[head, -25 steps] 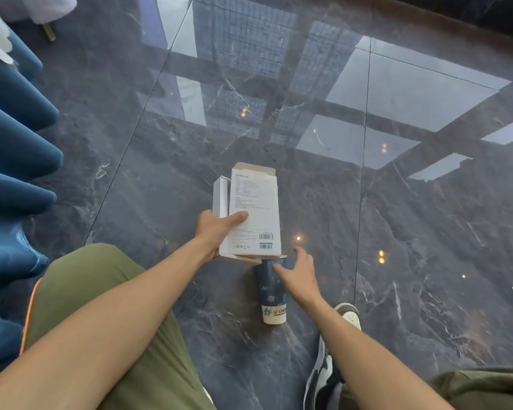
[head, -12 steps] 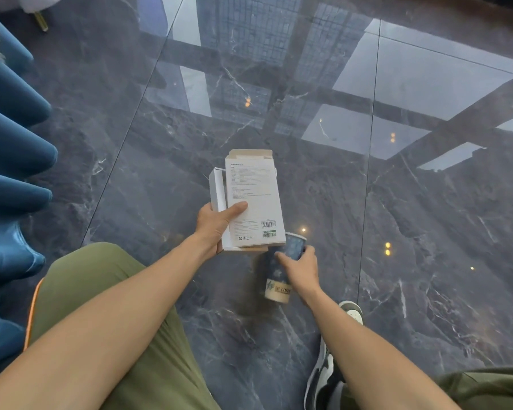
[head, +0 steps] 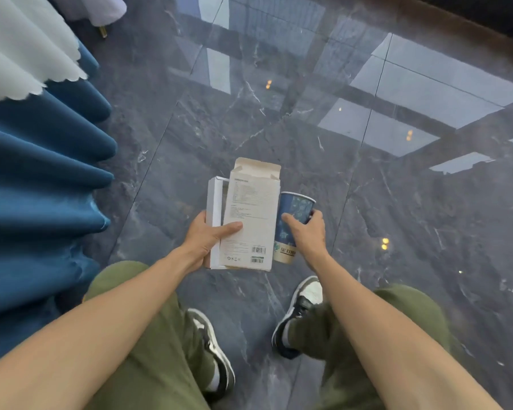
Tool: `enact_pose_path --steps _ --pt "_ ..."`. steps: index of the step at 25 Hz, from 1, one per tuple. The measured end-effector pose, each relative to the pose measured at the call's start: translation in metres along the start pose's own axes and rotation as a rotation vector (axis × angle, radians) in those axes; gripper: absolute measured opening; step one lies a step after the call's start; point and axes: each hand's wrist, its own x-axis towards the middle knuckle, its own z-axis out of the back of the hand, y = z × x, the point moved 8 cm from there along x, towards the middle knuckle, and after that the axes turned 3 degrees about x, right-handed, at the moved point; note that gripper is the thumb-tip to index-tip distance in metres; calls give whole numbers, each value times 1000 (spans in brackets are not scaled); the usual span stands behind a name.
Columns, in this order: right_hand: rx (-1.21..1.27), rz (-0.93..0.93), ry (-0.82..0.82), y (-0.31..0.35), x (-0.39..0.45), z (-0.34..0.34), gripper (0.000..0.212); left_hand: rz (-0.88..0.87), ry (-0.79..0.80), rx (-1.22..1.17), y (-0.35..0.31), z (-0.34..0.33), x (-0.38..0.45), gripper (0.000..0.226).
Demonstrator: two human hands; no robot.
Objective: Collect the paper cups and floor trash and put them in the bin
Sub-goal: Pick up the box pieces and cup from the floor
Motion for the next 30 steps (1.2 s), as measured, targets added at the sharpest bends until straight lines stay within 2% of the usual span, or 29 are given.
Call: enact_pose_path --steps 5,9,11,14,18,22,25,27,30 --pt "-113 60 -77 93 -152 44 73 12 16 -57 -67 5 -157 63" --pt "-145 47 -160 142 -271 70 84 32 61 -121 -108 16 -278 64" --pt "-146 34 -161 156 -319 71 88 31 73 -155 -120 26 -328 60" --pt "-173 17 -97 169 -372 60 81 20 44 -181 -126 55 -382 53" --pt "-197 86 24 176 -430 32 78 17 -40 -213 -105 106 -430 55" --pt "-292 178 144 156 -485 6 78 -6 -137 -209 -64 149 -485 44" --pt "-290 204 193 128 -529 -10 84 -9 -219 -250 -15 179 -536 40" --pt "-281 203 259 102 -562 -24 87 11 -249 -267 24 198 -574 45" --pt "-265 202 283 67 -614 -40 77 6 -324 -306 68 233 -622 47"
